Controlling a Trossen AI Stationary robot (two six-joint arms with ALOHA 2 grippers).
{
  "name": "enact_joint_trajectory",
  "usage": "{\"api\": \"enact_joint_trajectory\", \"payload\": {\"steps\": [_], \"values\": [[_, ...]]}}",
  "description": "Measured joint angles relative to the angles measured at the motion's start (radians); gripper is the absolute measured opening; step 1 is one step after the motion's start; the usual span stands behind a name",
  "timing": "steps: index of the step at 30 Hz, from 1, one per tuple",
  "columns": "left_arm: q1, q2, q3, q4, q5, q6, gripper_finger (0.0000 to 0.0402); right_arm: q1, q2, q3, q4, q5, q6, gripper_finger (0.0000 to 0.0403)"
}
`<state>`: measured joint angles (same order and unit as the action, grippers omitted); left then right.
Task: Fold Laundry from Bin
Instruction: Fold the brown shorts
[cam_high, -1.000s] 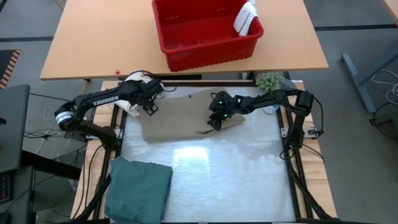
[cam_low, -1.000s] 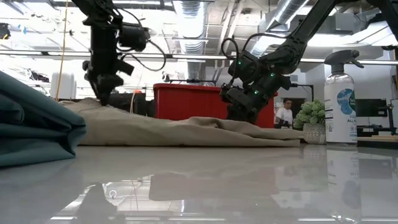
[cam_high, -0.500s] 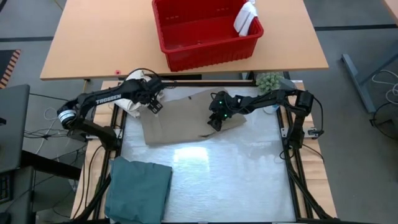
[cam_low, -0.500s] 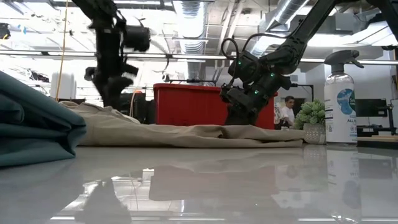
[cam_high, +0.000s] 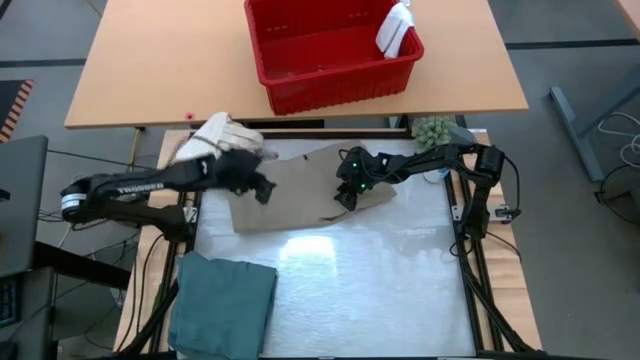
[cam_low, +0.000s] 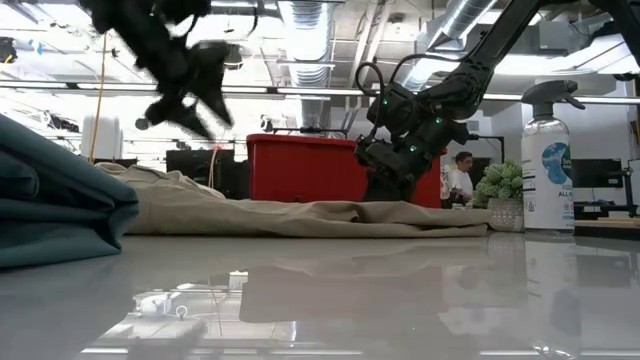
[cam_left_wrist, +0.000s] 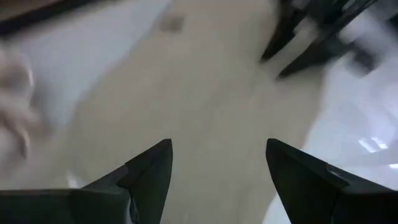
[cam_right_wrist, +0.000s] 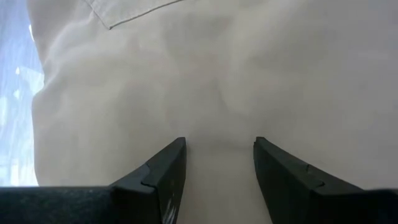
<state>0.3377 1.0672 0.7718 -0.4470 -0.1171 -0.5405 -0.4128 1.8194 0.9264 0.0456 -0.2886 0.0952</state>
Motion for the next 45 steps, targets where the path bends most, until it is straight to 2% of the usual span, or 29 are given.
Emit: {"api": "enact_joint_trajectory", "payload": {"steps": [5,10,16,21,27,31,36,40,45], "values": [[-0.078,0.050,-0.189,0.090,-0.122,-0.182,0.0247,0.000,0.000,0.000,-0.005,0.000,0.002,0.0210],[-0.077,0.125,-0.272,0.108,-0.188,-0.256,0.0247,0.000,0.000,0.000,-0.001,0.001,0.002,0.0210],[-0.065,0.298,-0.297,0.294,-0.142,-0.244,0.0247,-0.001,-0.011,0.000,-0.007,0.007,-0.024,0.0210],[-0.067,0.413,-0.259,0.437,-0.115,-0.227,0.0247,-0.002,-0.082,0.000,-0.011,0.018,-0.101,0.0210],[-0.072,0.464,-0.197,0.449,-0.097,-0.277,0.0247,0.011,-0.227,0.000,-0.002,0.014,-0.172,0.0210],[-0.100,0.460,-0.158,0.480,-0.062,-0.336,0.0247,0.107,-0.266,0.000,0.009,0.002,-0.319,0.0210],[-0.102,0.444,-0.054,0.489,-0.071,-0.307,0.0247,0.220,-0.243,0.017,0.104,0.060,-0.429,0.0220],[-0.101,0.446,0.040,0.446,-0.046,-0.257,0.0247,0.280,-0.195,0.077,0.113,0.079,-0.472,0.0230],[-0.076,0.422,0.189,0.112,-0.152,-0.076,0.0247,0.378,-0.071,0.165,0.116,0.165,-0.504,0.0237]]}}
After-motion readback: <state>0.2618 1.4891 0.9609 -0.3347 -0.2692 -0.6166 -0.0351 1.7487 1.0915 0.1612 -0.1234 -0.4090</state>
